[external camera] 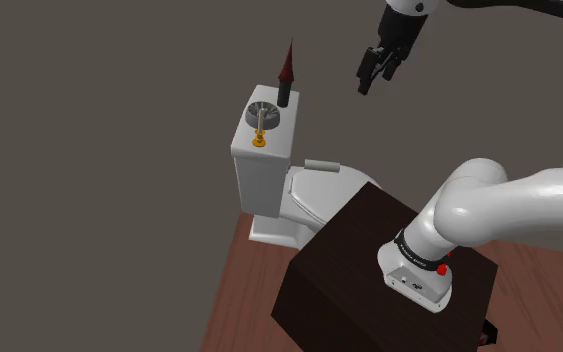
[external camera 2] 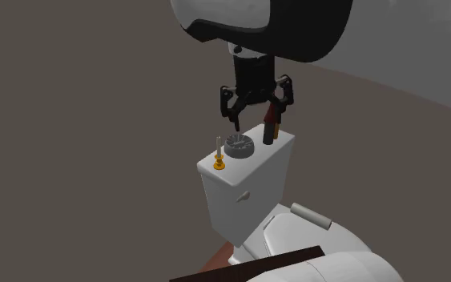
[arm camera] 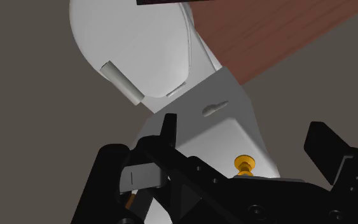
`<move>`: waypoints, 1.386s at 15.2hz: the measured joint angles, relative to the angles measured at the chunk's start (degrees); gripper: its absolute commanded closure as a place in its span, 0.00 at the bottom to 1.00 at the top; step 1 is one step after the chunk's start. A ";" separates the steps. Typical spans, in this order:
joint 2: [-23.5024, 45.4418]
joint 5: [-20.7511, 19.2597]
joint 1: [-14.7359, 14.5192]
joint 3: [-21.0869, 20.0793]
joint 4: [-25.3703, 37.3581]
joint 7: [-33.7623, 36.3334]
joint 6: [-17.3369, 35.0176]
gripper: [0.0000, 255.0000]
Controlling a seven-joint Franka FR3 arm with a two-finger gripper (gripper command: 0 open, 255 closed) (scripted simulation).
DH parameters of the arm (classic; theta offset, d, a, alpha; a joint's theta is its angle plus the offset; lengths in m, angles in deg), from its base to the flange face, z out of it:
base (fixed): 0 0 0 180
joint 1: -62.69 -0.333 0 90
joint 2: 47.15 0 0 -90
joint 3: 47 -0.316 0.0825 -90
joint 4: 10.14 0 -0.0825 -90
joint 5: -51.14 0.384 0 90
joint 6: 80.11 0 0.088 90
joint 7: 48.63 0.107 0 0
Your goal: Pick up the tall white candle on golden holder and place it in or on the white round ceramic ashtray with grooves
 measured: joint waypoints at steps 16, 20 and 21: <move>14.50 -0.17 -0.90 3.03 -12.99 -0.48 37.37 0.00; 23.23 -0.19 -1.01 3.86 -12.26 -1.08 48.23 0.00; 25.64 -0.11 -1.11 3.98 -11.79 -1.15 50.94 0.00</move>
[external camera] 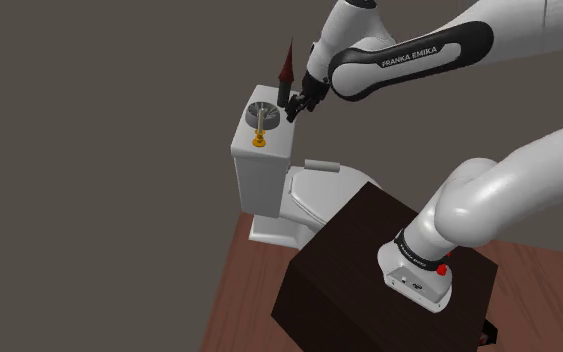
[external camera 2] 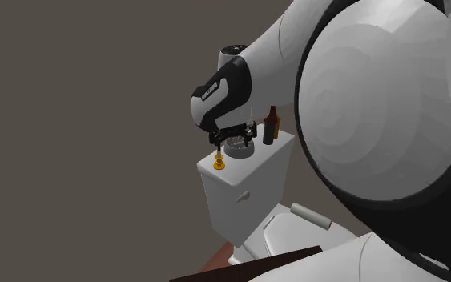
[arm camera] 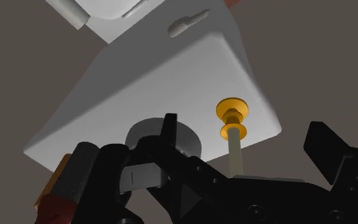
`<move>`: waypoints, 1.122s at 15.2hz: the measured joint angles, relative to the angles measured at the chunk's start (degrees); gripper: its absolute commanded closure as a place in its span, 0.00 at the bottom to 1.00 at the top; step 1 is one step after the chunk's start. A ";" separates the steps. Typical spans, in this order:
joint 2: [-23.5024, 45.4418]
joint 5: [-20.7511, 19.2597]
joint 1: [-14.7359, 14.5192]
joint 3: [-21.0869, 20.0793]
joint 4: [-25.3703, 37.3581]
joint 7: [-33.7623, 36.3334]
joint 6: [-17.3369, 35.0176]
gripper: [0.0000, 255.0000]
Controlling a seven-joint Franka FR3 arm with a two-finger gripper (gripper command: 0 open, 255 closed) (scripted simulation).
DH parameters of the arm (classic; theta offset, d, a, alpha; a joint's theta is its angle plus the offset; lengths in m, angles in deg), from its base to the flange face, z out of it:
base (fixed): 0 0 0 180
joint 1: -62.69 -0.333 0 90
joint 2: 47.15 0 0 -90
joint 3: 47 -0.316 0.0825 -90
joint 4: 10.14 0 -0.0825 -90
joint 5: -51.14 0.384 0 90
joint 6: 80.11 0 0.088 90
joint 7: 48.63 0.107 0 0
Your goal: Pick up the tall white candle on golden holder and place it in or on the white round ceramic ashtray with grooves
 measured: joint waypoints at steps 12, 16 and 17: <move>24.00 3.41 -1.24 0.72 9.34 -3.49 22.53 0.00; 27.79 3.49 -1.21 0.73 10.69 -3.54 25.19 0.00; 28.82 3.54 -1.18 0.72 11.23 -3.60 25.69 0.00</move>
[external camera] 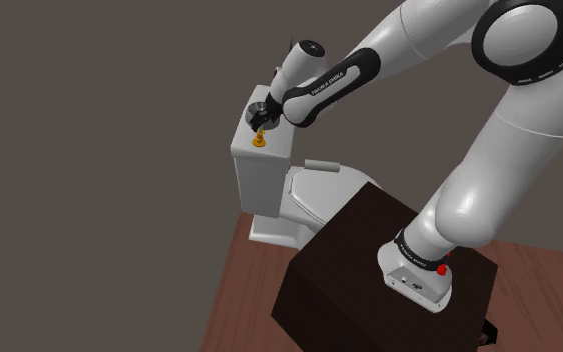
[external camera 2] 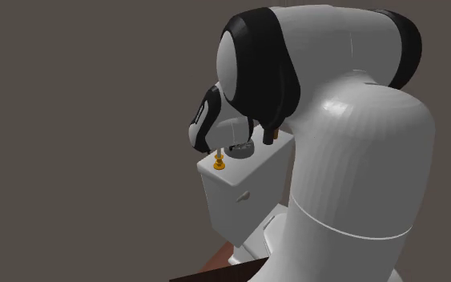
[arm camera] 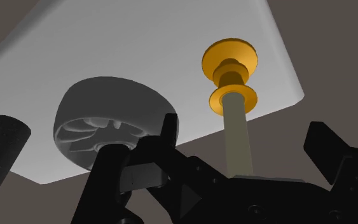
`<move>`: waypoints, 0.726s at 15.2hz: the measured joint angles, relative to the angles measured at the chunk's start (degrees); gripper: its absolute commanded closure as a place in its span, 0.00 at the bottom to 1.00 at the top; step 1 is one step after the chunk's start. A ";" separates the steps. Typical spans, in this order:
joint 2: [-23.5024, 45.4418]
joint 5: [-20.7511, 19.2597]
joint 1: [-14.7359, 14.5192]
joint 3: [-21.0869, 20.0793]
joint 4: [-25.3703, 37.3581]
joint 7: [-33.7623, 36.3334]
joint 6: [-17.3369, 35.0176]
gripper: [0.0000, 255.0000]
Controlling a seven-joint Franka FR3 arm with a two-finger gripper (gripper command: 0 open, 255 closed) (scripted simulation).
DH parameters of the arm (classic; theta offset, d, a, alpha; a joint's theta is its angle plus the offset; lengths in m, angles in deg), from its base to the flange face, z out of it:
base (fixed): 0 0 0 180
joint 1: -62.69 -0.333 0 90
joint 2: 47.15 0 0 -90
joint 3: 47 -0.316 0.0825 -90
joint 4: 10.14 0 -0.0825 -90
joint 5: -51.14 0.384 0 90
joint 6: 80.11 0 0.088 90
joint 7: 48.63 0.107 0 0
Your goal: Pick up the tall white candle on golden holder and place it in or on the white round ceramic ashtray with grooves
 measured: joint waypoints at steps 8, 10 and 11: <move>2.17 0.04 0.04 0.03 0.87 -0.05 1.33 0.00; 2.17 0.04 0.04 0.03 0.87 -0.05 1.33 1.00; 2.17 0.04 0.04 0.03 0.87 -0.05 1.33 1.00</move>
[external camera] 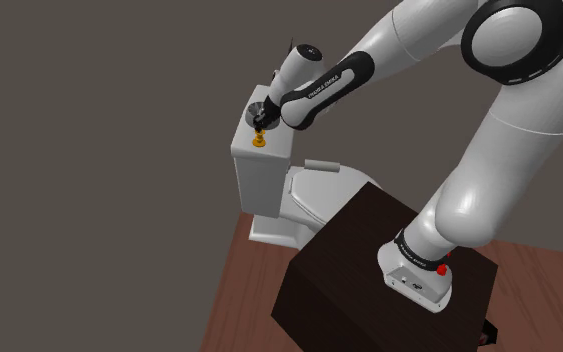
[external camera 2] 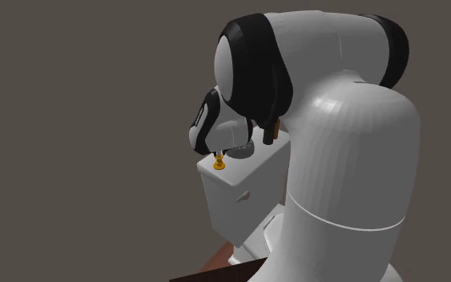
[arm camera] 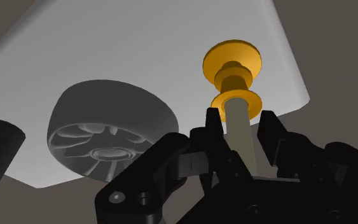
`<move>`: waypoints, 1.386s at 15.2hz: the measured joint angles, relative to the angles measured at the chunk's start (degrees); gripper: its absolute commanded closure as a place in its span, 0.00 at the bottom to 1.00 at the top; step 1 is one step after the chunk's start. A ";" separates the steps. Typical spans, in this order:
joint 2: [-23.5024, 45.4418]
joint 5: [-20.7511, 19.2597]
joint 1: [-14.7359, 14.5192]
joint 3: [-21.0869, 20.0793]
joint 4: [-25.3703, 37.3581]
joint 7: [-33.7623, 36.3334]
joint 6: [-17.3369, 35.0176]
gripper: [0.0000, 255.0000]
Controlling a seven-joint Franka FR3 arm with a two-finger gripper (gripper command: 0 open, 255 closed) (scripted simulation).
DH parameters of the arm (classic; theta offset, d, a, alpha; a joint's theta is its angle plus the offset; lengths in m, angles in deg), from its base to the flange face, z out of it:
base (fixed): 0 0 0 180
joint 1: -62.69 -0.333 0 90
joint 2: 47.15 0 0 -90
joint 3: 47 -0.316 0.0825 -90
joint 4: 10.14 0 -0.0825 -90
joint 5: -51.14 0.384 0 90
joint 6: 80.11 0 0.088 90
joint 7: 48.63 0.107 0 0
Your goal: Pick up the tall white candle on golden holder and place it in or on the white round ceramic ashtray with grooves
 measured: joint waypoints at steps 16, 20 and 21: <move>-4.12 0.41 0.07 -0.19 0.98 -0.44 -5.07 1.00; -6.24 0.59 0.06 -0.26 1.95 -0.61 -8.15 1.00; -6.72 0.58 0.03 -0.28 2.18 -0.58 -8.87 1.00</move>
